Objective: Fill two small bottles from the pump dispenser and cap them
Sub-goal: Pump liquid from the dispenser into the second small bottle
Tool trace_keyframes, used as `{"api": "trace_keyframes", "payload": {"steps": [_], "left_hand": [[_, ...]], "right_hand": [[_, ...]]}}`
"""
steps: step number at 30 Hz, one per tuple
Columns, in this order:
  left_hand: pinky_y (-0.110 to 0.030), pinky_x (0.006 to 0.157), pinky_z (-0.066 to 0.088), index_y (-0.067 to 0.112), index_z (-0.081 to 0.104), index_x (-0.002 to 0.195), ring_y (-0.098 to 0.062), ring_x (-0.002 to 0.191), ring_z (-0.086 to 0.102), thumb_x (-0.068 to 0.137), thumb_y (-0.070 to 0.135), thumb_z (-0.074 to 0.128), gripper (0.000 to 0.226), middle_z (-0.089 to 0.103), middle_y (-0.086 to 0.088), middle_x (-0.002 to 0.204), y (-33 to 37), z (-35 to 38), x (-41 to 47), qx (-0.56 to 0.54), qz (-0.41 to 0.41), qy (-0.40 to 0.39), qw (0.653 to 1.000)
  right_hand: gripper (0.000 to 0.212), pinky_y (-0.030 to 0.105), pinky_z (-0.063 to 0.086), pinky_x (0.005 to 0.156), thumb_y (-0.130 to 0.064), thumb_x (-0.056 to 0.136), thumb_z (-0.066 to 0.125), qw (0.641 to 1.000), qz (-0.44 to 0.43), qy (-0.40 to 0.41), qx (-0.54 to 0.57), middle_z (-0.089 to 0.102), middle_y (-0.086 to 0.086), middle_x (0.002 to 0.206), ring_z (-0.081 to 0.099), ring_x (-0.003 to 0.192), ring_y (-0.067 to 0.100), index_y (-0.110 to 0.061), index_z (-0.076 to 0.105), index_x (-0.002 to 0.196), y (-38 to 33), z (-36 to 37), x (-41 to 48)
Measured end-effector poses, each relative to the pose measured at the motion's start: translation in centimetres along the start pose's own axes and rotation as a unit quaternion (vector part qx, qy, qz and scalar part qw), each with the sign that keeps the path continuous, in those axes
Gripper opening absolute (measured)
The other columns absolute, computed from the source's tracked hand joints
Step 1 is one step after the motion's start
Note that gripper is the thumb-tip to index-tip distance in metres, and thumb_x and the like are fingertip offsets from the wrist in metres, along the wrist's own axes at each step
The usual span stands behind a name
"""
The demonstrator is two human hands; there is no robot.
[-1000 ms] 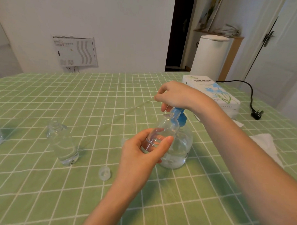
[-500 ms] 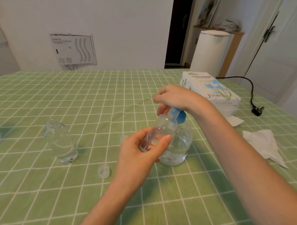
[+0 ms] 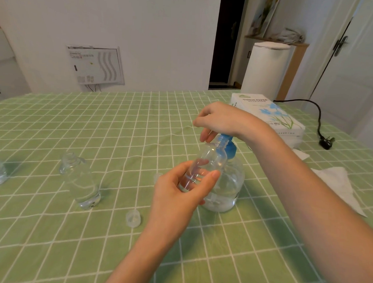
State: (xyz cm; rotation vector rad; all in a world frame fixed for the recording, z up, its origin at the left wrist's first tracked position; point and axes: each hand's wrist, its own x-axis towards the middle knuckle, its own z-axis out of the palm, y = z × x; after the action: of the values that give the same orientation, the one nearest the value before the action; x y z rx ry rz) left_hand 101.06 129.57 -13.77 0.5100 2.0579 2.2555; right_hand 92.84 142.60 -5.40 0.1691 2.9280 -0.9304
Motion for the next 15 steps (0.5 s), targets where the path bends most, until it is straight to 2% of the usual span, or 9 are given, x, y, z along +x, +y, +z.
{"api": "trace_keyframes", "payload": {"steps": [5,8,13,15], "left_hand": [[-0.01,0.048,0.044,0.032,0.07,0.084,0.001,0.054,0.058,0.061,0.043,0.067,0.025,0.067,0.013,0.063,0.01,0.05,-0.04,-0.003,0.001,-0.005,1.0],[-0.009,0.046,0.043,0.034,0.069,0.081,0.002,0.052,0.057,0.063,0.041,0.068,0.02,0.067,0.013,0.06,0.07,0.04,-0.15,0.0,-0.001,-0.007,1.0],[-0.01,0.047,0.045,0.031,0.07,0.082,0.001,0.053,0.057,0.072,0.029,0.071,0.01,0.066,0.013,0.06,-0.16,-0.1,-0.16,0.006,-0.01,-0.005,1.0],[-0.01,0.047,0.045,0.032,0.07,0.08,0.002,0.052,0.056,0.072,0.029,0.071,0.008,0.066,0.013,0.059,-0.2,-0.14,-0.19,0.006,-0.01,-0.006,1.0]], "right_hand": [[0.044,0.05,0.042,0.103,-0.023,0.093,0.049,1.0,0.006,-0.011,0.011,0.069,0.019,0.109,0.057,0.114,0.038,0.005,0.052,0.126,0.39,0.12,0.17],[0.042,0.049,0.043,0.102,-0.023,0.093,0.05,1.0,0.0,-0.017,0.004,0.072,0.014,0.102,0.059,0.113,0.036,0.003,0.054,0.125,0.57,0.18,0.17],[0.04,0.048,0.044,0.1,-0.026,0.091,0.054,1.0,0.003,-0.021,0.001,0.064,0.022,0.117,0.064,0.102,0.038,0.002,0.057,0.121,0.93,0.78,0.21],[0.041,0.049,0.044,0.101,-0.026,0.091,0.054,1.0,0.003,-0.021,0.008,0.067,0.021,0.112,0.061,0.108,0.039,0.002,0.057,0.121,0.98,0.88,0.23]]}}
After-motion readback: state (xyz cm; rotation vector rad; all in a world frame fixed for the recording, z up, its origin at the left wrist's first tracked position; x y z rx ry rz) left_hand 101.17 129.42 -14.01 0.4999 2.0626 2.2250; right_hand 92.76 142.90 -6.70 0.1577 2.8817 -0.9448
